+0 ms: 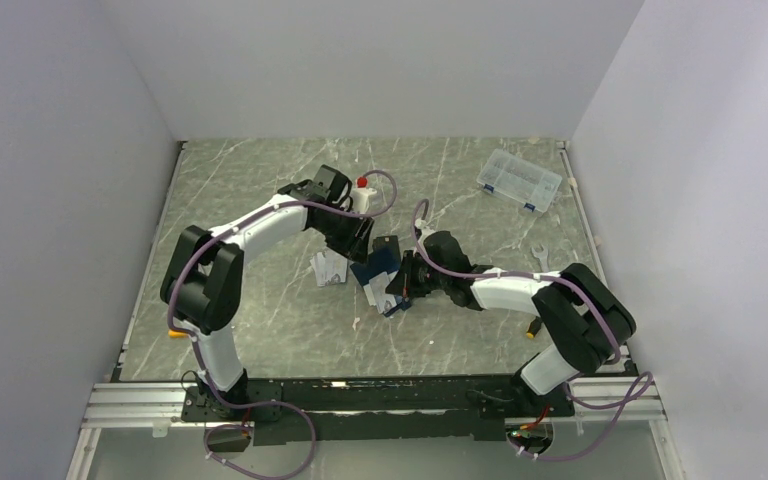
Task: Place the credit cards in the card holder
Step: Open the card holder at the center of the board, then turn over the card slot in the card holder.
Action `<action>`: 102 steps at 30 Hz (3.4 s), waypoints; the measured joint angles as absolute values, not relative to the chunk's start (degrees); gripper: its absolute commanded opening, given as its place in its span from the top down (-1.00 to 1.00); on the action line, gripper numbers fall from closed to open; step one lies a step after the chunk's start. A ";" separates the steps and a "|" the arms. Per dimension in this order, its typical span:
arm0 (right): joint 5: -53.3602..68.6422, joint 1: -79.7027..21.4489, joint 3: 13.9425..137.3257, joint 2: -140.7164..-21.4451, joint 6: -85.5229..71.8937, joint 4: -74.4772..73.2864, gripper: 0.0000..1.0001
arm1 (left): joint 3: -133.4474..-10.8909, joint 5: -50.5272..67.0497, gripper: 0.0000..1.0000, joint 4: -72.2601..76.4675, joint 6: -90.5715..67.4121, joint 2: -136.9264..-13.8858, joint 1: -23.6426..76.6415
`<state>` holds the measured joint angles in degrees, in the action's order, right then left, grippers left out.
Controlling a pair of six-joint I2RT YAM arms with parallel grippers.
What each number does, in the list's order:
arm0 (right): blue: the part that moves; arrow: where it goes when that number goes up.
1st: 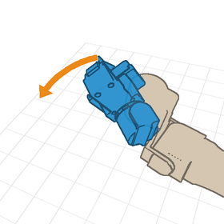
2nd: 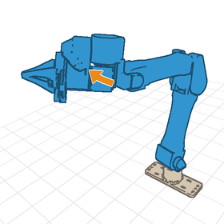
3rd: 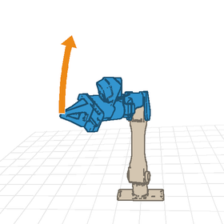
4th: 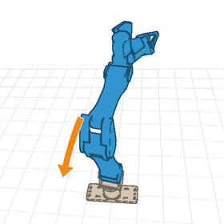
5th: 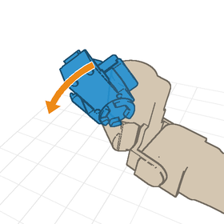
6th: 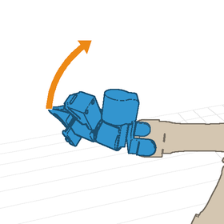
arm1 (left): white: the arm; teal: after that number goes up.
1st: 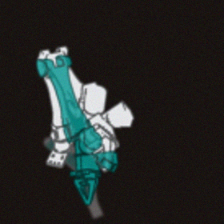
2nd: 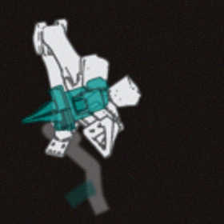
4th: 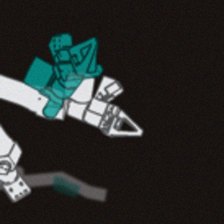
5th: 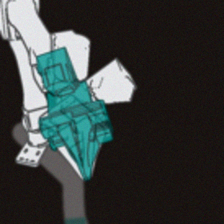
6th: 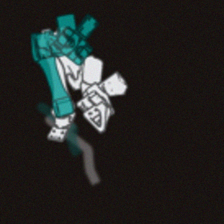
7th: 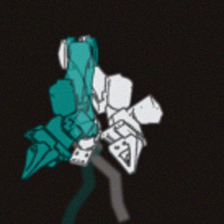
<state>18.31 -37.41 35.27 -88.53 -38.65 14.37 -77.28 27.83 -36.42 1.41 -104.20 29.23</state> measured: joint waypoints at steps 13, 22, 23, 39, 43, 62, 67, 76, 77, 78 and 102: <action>18.35 -37.34 35.27 -88.97 -38.83 15.14 1.00 | -77.28 28.73 0.26 -32.67 4.43 -108.38 29.08; 18.02 -37.19 33.67 -86.26 -38.70 14.96 1.00 | -76.82 33.17 0.87 -30.35 3.25 -110.56 27.53; 18.00 -37.04 32.86 -84.79 -38.63 14.68 1.00 | -76.23 33.74 0.89 -29.85 2.90 -110.30 27.40; 28.08 -29.19 19.20 -66.67 -37.17 10.98 1.00 | -60.88 37.67 0.91 -26.30 -3.92 -100.57 26.87; 30.89 -29.17 17.67 -65.10 -37.01 10.79 1.00 | -60.71 36.93 0.91 -25.89 -4.25 -100.57 26.87; 33.78 -29.17 12.84 -64.58 -37.85 14.87 1.00 | -60.71 35.07 0.82 -25.91 -4.29 -99.77 27.86; 34.41 -29.21 13.17 -67.99 -39.07 18.61 1.00 | -60.71 35.07 0.81 -25.91 -4.29 -99.72 27.90; 34.41 -30.17 13.65 -68.47 -40.75 22.52 1.00 | -60.71 35.29 0.56 -25.91 -4.25 -99.70 27.90; 34.35 -30.52 14.17 -68.55 -40.88 22.96 1.00 | -60.71 35.59 0.53 -25.91 -4.27 -99.70 27.90; 34.35 -30.79 14.72 -68.75 -41.01 23.49 1.00 | -60.71 35.94 0.51 -25.89 -4.25 -99.70 27.90; 33.54 -34.48 22.90 -87.64 -42.65 36.12 1.00 | -60.71 51.53 0.31 -22.33 -9.26 -100.79 21.61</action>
<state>33.54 -34.48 22.90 -87.64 -42.65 36.12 -60.71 51.53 -22.33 -9.26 -100.79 21.61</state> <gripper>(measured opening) 0.007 0.342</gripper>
